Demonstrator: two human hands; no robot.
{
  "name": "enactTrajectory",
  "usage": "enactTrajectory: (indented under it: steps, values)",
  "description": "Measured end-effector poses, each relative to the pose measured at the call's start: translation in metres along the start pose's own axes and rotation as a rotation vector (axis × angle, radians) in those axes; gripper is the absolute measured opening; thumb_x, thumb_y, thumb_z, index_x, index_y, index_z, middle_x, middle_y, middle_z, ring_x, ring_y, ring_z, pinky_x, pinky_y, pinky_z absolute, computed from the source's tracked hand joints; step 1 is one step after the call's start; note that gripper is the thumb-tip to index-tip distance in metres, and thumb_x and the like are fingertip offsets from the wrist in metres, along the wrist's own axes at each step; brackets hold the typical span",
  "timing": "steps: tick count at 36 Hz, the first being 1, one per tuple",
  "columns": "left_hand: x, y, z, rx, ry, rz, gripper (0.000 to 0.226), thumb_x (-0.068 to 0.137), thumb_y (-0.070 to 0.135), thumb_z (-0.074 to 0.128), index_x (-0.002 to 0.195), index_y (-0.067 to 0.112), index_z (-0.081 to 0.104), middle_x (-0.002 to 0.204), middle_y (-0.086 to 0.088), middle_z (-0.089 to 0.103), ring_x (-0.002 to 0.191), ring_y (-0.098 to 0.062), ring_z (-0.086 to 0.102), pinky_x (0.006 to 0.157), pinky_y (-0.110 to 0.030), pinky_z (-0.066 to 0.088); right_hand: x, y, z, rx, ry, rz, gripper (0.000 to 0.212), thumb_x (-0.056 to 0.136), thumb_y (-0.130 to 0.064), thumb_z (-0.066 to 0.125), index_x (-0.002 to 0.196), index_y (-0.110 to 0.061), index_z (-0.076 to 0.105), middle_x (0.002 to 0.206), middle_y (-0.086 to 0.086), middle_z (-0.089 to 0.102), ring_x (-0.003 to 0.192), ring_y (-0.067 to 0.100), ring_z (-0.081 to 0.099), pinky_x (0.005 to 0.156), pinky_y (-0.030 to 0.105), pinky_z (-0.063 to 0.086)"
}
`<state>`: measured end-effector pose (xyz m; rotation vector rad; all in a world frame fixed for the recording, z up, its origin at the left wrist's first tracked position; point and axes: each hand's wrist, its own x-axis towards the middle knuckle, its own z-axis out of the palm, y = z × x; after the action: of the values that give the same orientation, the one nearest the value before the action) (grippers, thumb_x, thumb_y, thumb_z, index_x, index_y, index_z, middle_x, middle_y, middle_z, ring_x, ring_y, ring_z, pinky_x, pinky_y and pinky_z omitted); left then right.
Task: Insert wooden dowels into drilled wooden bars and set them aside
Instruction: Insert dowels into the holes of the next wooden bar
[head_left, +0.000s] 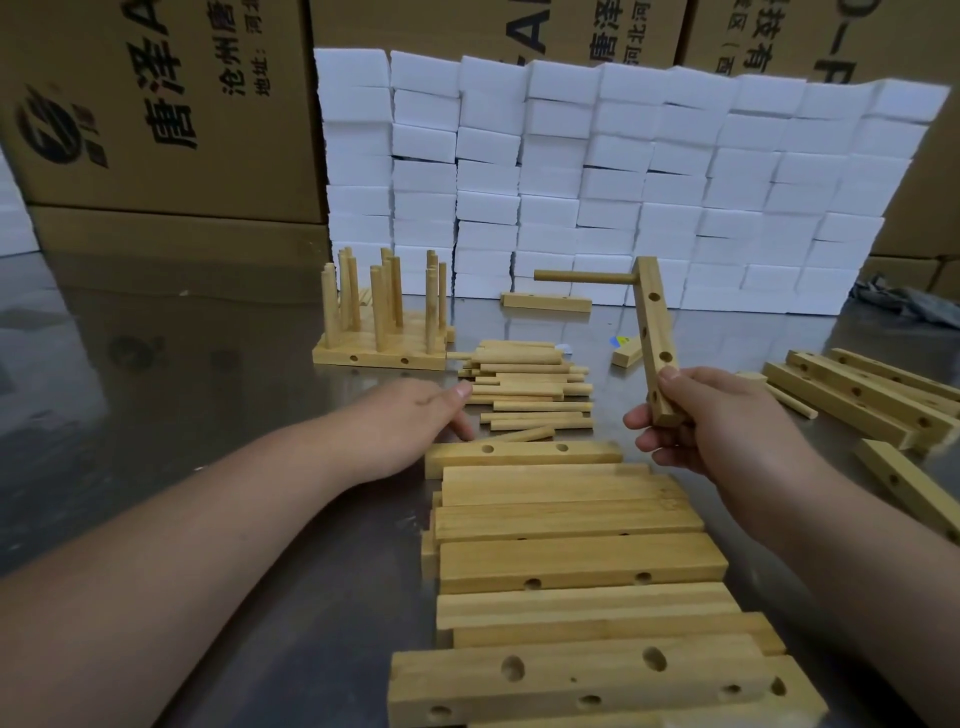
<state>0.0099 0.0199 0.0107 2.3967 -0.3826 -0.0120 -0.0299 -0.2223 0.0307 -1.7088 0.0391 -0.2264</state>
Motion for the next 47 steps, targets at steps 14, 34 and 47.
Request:
enactTrajectory:
  steps: [14,34,47]
  values:
    - [-0.002,0.004,-0.002,0.002,-0.092,-0.025,0.048,0.091,0.057,0.022,0.088,0.038,0.067,0.125,0.015,0.056,0.117,-0.006,0.047,0.106,-0.032,0.028,0.000,0.002,-0.001,-0.004,-0.001,0.004,0.019,0.099,-0.023,0.042,0.093,-0.016,0.058,0.063,0.001,0.067,0.052,0.011,0.059,0.054,0.025,0.048]
    - [-0.003,0.017,-0.004,-0.114,0.298,-0.007,0.022,0.086,0.018,0.063,0.074,0.036,0.063,0.083,0.022,0.057,0.077,0.004,0.051,0.054,-0.007,0.034,-0.002,-0.002,0.000,0.017,-0.022,-0.002,0.020,0.099,-0.022,0.043,0.093,-0.013,0.060,0.062,0.000,0.068,0.052,0.011,0.058,0.053,0.026,0.047]
    - [-0.023,0.060,0.007,-0.415,0.385,0.216,0.038,0.095,0.009,0.047,0.084,0.043,0.061,0.083,0.028,0.066,0.073,0.012,0.057,0.063,0.001,0.041,-0.014,-0.010,0.000,-0.019,-0.195,-0.197,0.031,0.100,-0.025,0.036,0.121,-0.030,0.059,0.063,-0.002,0.057,0.048,0.005,0.041,0.046,0.020,0.036]
